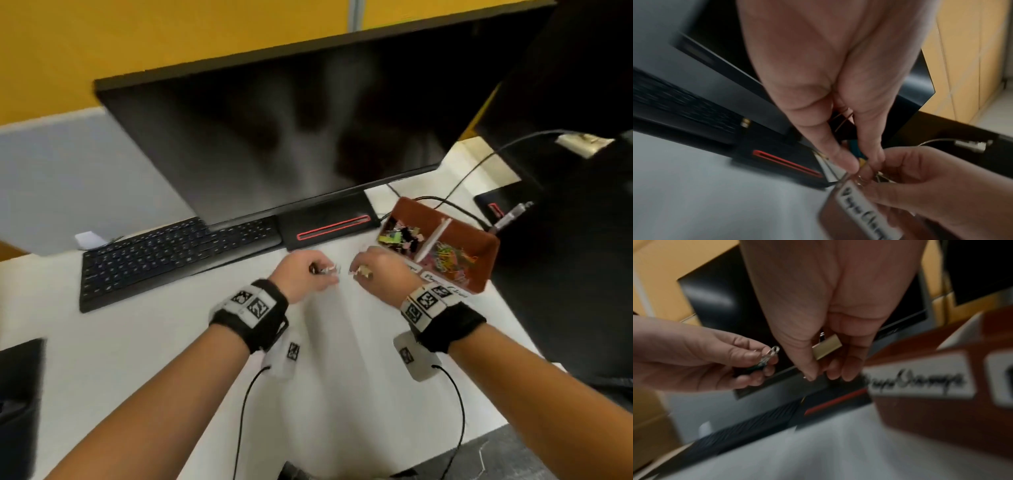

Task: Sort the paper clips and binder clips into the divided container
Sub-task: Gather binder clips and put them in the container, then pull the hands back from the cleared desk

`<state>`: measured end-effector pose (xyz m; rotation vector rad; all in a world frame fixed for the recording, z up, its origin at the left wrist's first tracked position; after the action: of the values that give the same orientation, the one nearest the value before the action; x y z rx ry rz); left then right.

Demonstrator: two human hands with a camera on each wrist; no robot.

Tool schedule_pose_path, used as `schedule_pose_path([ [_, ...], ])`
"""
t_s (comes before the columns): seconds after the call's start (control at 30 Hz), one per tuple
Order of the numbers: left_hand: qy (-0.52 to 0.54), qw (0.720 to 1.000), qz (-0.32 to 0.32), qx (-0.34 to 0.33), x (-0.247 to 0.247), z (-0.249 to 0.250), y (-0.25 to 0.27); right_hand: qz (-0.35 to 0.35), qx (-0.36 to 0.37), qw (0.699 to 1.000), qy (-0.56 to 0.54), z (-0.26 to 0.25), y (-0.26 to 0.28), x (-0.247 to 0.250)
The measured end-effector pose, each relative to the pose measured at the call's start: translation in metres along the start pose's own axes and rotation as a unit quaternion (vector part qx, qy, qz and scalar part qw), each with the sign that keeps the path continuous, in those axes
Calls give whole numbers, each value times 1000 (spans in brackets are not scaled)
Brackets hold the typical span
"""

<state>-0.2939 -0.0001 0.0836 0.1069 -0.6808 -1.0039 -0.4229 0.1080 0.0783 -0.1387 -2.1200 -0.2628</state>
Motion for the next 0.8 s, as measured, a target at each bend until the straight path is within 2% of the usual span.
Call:
schedule_pose_path([
  [0.1,112,994,-3,-2,-32,68,-46,81,-69,994,-8,42,3,58],
  [0.13,149,989,-12,4,-45,82,-62,88,-87,992,-13,52,-2,74],
  [0.2,187,981,-37,34,-68,102,-88,54,-126,991,5,69,-14,94],
  [0.3,96,993,-27,60,-83,113,-107,17,-176,984,-8,87,-26,98],
  [0.37,35,998,4,42,-75,110,-111,34,-166,985,-40,94,-26,93],
  [0.43,30,998,46,13,-54,98,-105,34,-142,989,-28,93,-25,84],
  [0.5,32,993,114,-8,-27,72,-90,45,-102,993,-23,81,-27,75],
  [0.6,-23,966,259,-5,20,13,-43,45,-2,998,-35,50,-35,50],
  [0.63,-44,957,285,26,35,-16,-24,20,33,999,-33,37,-38,37],
  [0.7,-88,937,310,134,57,-86,9,-49,78,995,-30,8,-44,9],
  [0.8,-138,887,316,307,78,-176,66,-143,123,982,-17,-41,-51,-39],
])
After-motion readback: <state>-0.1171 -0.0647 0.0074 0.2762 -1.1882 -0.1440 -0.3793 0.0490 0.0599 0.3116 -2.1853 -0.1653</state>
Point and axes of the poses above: each hand's wrist, its own y-axis away from the middle knuckle, its own x-axis out of the back of the hand, z = x × y, the point moved 3 cm from there along -y, towards the middle knuckle, and after that the axes turned 9 degrees about x, right-handed, at the moved point
